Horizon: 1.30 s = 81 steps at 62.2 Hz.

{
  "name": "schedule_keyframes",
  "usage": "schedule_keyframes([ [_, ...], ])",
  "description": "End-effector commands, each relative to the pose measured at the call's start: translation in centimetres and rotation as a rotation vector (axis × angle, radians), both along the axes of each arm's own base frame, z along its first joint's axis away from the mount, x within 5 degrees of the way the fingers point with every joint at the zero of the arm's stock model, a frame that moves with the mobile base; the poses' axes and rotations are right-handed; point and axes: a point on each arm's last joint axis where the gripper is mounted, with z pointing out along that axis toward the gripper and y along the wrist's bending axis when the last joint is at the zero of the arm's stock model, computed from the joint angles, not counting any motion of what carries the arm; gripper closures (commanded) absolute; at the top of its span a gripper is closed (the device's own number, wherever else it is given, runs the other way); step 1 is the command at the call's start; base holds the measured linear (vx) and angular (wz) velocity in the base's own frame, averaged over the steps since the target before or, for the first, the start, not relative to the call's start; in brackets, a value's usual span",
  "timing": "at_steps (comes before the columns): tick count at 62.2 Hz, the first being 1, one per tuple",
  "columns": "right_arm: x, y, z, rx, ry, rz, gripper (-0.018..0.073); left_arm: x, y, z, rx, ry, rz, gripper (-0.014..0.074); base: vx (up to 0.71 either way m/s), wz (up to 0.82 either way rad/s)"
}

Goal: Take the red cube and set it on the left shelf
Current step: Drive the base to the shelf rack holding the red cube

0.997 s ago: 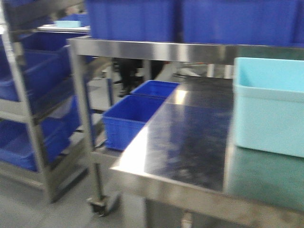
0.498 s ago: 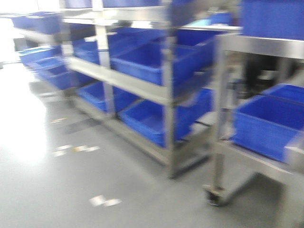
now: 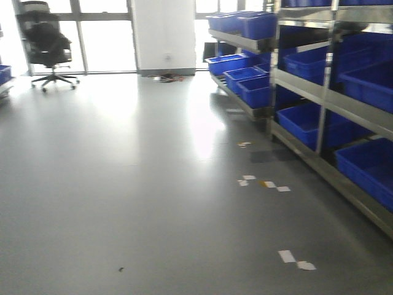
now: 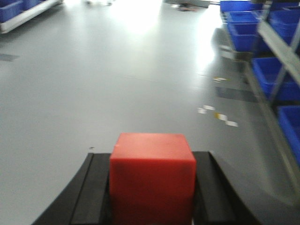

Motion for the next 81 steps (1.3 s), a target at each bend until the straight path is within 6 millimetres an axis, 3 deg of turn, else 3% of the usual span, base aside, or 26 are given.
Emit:
schedule_keyframes([
  [1, 0.09, 0.12, 1.48, 0.001, -0.097, 0.014, 0.0436, -0.02, 0.06, 0.07, -0.014, -0.076, 0.005, 0.0495, 0.03, 0.89],
  [37, 0.09, 0.12, 1.48, 0.001, -0.097, 0.014, 0.0436, -0.02, 0.06, 0.07, -0.014, -0.076, 0.005, 0.0496, 0.20, 0.40],
  [81, 0.09, 0.12, 1.48, 0.001, -0.097, 0.014, 0.0436, -0.02, 0.06, 0.07, -0.014, -0.076, 0.005, 0.0496, 0.58, 0.08],
])
